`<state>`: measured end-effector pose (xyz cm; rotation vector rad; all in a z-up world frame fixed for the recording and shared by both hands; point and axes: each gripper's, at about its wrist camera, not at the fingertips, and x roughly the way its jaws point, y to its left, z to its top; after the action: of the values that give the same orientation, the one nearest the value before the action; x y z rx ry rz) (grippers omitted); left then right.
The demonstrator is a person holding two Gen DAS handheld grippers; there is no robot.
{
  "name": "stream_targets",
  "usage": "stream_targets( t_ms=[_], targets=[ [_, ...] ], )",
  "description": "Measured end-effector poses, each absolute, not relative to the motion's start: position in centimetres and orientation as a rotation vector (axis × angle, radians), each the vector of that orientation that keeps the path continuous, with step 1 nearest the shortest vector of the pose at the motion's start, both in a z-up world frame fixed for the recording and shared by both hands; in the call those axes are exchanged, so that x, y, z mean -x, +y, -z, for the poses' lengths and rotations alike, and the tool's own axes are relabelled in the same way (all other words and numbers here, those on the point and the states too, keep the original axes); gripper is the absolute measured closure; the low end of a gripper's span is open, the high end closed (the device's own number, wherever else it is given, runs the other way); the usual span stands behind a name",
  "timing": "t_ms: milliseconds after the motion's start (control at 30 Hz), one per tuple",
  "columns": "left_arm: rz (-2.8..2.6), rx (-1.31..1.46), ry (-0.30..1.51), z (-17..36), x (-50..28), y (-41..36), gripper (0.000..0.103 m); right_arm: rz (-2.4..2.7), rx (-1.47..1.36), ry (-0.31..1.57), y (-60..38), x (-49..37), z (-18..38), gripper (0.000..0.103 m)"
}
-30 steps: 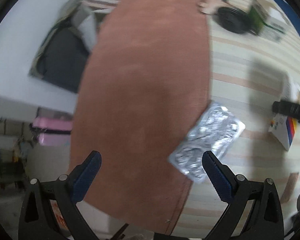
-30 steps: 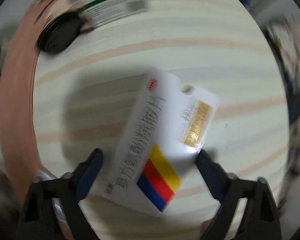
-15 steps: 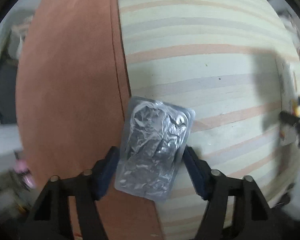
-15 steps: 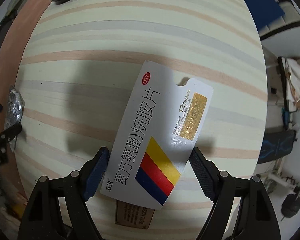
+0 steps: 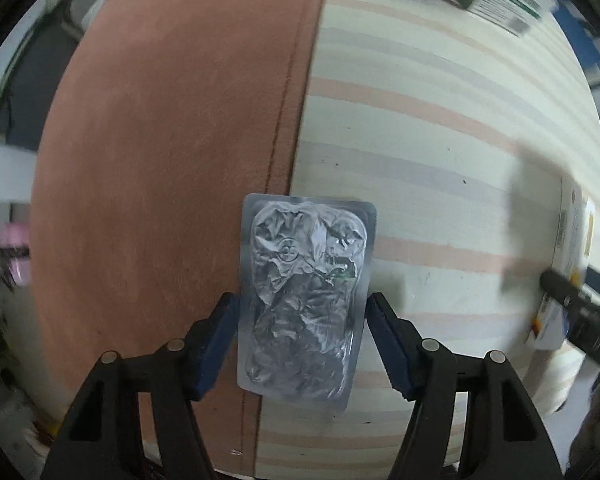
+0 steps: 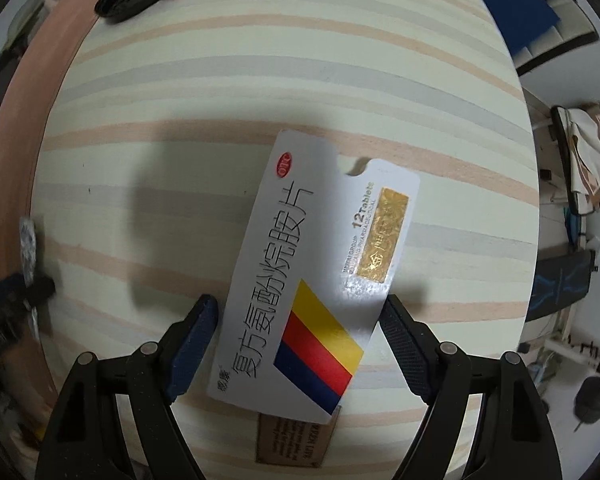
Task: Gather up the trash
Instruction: 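Lift the blister pack and medicine box off the table toward the bin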
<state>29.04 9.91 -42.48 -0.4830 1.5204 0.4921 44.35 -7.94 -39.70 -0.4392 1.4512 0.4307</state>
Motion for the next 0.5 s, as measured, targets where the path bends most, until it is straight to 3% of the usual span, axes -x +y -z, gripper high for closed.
stream_targets(
  t_ms=[33, 100, 333, 467, 500],
  targets=[
    [-0.492, 0.478, 1.519, 42.4, -29.1, 9.5, 0.044, -0.424, 0.428, 1.443, -8.0, -44.3, 39.6, 0.02],
    [-0.483, 0.481, 1.506, 42.0, -29.0, 8.5, 0.055, -0.429, 0.422, 1.413, -8.0, -43.9, 39.3, 0.025],
    [-0.498, 0.479, 1.488, 41.2, -30.2, 7.4, 0.057, -0.471, 0.406, 1.402, -9.4, -42.8, 38.1, 0.025],
    [-0.509, 0.533, 1.491, 41.9, -29.1, 8.7, 0.042, -0.493, 0.379, 1.422, -10.0, -42.8, 38.0, 0.025],
    [-0.498, 0.553, 1.485, 41.9, -28.8, 8.8, 0.042, -0.496, 0.374, 1.427, -10.2, -42.9, 38.0, 0.025]
  ],
)
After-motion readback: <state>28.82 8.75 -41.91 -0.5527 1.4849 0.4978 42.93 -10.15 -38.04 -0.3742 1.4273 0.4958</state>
